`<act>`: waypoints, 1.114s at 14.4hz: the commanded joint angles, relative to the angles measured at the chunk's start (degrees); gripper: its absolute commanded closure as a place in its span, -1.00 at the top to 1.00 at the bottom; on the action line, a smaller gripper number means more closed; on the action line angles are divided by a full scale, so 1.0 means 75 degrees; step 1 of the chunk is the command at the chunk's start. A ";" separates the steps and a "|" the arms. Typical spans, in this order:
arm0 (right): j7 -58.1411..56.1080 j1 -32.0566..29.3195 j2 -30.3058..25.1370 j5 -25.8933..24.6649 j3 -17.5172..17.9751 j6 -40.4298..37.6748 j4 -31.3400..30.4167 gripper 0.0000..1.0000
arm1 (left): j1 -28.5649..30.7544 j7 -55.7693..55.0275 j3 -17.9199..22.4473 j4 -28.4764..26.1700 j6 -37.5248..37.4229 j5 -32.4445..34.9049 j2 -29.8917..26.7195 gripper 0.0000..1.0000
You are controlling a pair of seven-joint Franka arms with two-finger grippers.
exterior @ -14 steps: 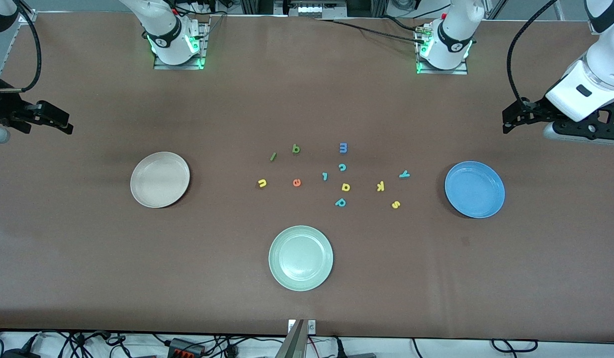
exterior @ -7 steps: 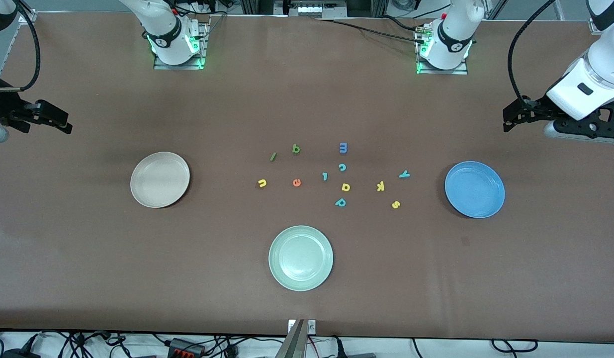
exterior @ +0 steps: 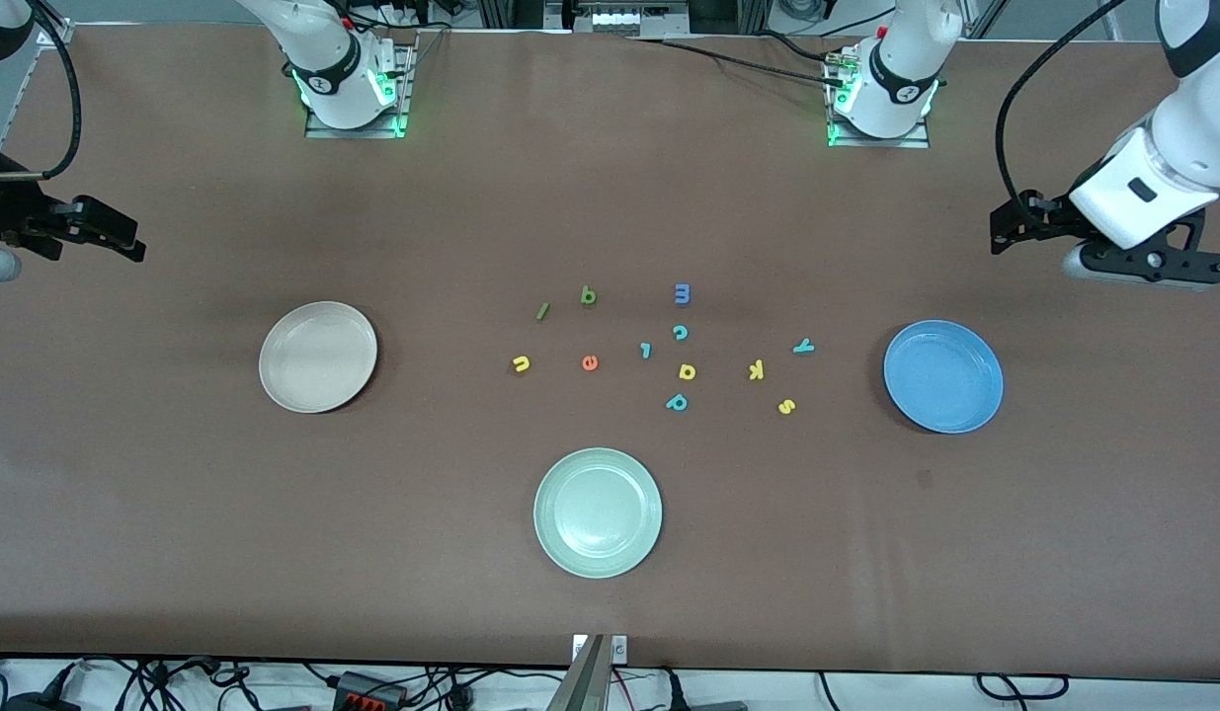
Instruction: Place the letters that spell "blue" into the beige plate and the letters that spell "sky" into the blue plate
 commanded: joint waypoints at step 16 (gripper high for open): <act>0.0049 0.1769 0.2377 0.0431 0.0047 0.0678 -0.0101 1.00 | -0.1173 0.0440 -0.0135 0.0180 0.3745 -0.0130 0.3666 1.00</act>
